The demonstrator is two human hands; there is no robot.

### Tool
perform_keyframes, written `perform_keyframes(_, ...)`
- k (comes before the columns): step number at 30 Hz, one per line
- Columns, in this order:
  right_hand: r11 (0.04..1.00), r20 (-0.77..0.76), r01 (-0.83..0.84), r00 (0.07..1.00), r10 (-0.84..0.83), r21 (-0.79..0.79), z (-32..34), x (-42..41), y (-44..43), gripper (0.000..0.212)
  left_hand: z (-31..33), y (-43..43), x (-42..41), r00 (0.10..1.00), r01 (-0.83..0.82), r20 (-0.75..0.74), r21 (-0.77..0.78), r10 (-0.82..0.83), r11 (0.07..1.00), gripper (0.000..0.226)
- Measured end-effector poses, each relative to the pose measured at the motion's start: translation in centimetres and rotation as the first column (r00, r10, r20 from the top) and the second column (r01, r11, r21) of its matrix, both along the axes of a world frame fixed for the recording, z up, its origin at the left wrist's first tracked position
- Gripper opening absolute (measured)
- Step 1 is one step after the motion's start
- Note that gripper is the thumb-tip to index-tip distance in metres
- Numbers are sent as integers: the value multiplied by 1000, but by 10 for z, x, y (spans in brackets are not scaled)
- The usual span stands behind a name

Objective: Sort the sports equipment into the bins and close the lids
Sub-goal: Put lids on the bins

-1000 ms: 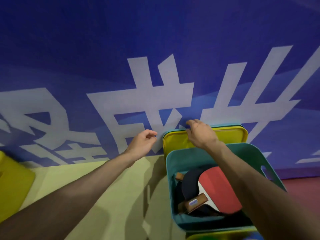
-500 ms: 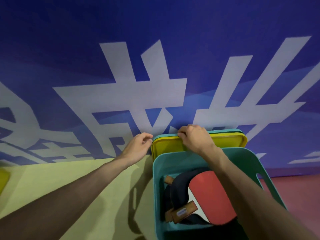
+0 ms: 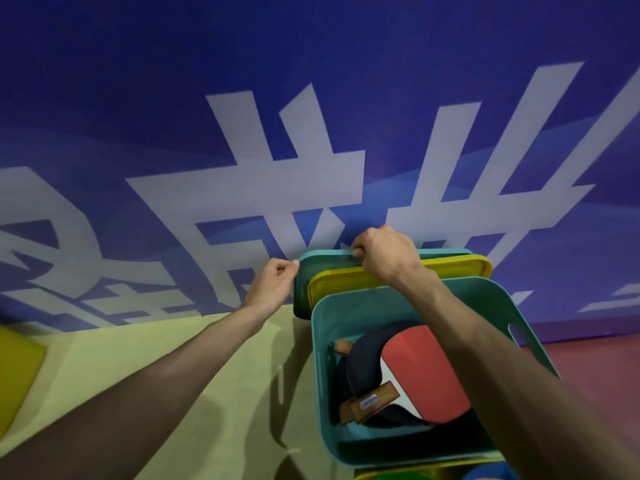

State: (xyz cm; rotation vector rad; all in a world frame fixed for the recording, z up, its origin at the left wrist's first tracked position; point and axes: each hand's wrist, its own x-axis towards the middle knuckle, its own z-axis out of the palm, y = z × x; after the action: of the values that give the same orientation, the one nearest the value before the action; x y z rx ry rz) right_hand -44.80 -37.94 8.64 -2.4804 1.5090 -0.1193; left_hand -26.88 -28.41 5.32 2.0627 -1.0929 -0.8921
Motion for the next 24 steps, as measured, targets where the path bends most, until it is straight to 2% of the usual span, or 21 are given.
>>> perform_keyframes(2, 998, 6, -28, 1000, 28, -54, 9, 4, 5, 24, 10, 2, 4, 993, -83, -86, 35, 85, 996, 43)
perform_keyframes(4, 991, 11, -80, 997, 82, -110, 17, 11, 14, 22, 22, 5, 10, 922, -178, -330, 105, 203, 978, 54)
perform_keyframes(6, 974, 17, -145, 989, 150, -173, 27, 18, 25, 20, 36, 12, 17, 766, -241, -567, 186, 304, 953, 65)
perform_keyframes(8, 948, 36, -222, 971, 236, -226, 36, 27, 37, 21, 49, 24, 23, 544, -331, -732, 261, 409, 907, 74)
perform_keyframes(10, 912, 48, -300, 944, 325, -279, 46, 39, 49, 21, 59, 37, 32, 317, -428, -822, 321, 473, 845, 82)
perform_keyframes(11, 894, 60, -328, 930, 362, -306, 51, 47, 54, 19, 62, 44, 36, 235, -465, -838, 347, 492, 815, 83)
perform_keyframes(12, 877, 70, -352, 917, 394, -328, 57, 57, 61, 18, 66, 52, 40, 166, -481, -857, 362, 488, 799, 78)
perform_keyframes(14, 844, 55, -408, 890, 452, -349, 66, 77, 76, 19, 72, 67, 51, 83, -490, -892, 351, 444, 798, 40)
perform_keyframes(15, 827, 29, -439, 878, 478, -350, 69, 86, 84, 22, 75, 75, 58, 49, -507, -910, 332, 411, 796, 25)
perform_keyframes(17, 804, -4, -485, 857, 516, -344, 74, 102, 98, 24, 80, 95, 72, -8, -551, -931, 309, 365, 775, 20)
perform_keyframes(20, 773, -5, -531, 825, 565, -349, 80, 122, 117, 22, 93, 125, 93, 24, -618, -936, 263, 352, 741, 14)
perform_keyframes(24, 719, -98, -617, 776, 623, -320, 82, 148, 140, 23, 97, 159, 120, 96, -668, -933, 198, 347, 717, 12)
